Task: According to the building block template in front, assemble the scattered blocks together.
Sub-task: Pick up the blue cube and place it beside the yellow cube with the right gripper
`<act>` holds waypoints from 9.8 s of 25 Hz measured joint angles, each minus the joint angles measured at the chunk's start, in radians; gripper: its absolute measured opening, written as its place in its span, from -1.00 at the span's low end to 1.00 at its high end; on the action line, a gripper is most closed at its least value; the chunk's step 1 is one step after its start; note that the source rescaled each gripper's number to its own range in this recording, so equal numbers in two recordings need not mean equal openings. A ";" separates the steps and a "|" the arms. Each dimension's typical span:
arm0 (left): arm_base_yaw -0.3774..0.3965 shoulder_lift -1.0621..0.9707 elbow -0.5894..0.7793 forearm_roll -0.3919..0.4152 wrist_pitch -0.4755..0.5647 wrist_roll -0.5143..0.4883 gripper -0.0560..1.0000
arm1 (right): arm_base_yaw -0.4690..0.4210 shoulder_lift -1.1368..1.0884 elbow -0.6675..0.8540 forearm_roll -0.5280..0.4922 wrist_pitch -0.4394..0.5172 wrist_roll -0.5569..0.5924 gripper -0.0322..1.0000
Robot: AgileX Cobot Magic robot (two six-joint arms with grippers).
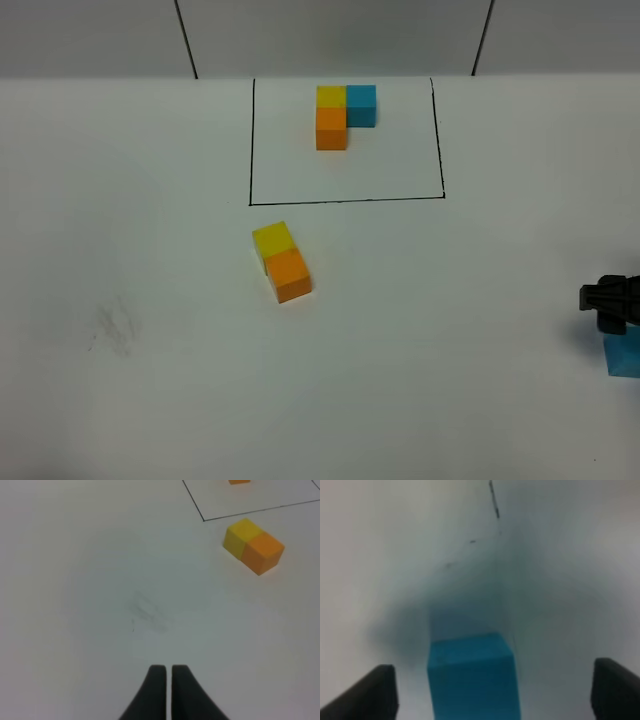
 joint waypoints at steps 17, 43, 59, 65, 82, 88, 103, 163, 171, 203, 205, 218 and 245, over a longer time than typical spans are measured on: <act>0.000 0.000 0.000 0.000 0.000 0.000 -0.88 | 0.027 0.079 0.000 0.020 -0.006 -0.015 0.67; 0.000 0.000 0.000 0.000 0.000 -0.001 -0.88 | 0.027 0.217 -0.004 0.020 -0.081 -0.015 0.21; 0.000 0.000 0.000 0.000 0.000 -0.001 -0.88 | 0.029 0.215 -0.011 0.031 -0.104 -0.119 -0.04; 0.000 0.000 0.000 0.000 0.000 -0.001 -0.88 | 0.068 0.101 -0.093 0.079 0.024 -0.230 -0.04; 0.000 0.000 0.000 0.000 0.000 -0.001 -0.88 | 0.317 -0.001 -0.196 0.072 0.169 -1.145 -0.05; 0.000 0.000 0.000 0.000 0.000 -0.001 -0.88 | 0.326 -0.001 -0.196 0.057 0.194 -1.540 -0.05; 0.000 0.000 0.000 0.000 0.000 -0.001 -0.88 | 0.326 0.044 -0.377 0.218 0.223 -1.774 -0.05; 0.000 0.000 0.000 0.000 0.000 0.000 -0.88 | 0.559 0.831 -1.322 0.399 0.451 -1.944 -0.05; 0.000 0.000 0.000 0.000 0.000 0.000 -0.88 | 0.559 0.846 -1.326 0.381 0.457 -1.944 -0.05; 0.000 0.000 0.000 0.000 0.000 0.000 -0.88 | 0.559 0.852 -1.328 0.401 0.436 -1.986 -0.05; 0.000 0.000 0.000 0.000 0.000 0.000 -0.88 | 0.559 0.861 -1.332 0.407 0.436 -1.986 -0.05; 0.000 0.000 0.000 0.000 0.000 -0.001 -0.88 | 0.558 0.882 -1.332 0.414 0.438 -1.986 -0.05; 0.000 0.000 0.000 0.000 0.000 -0.001 -0.88 | 0.558 0.915 -1.332 0.419 0.393 -2.004 -0.05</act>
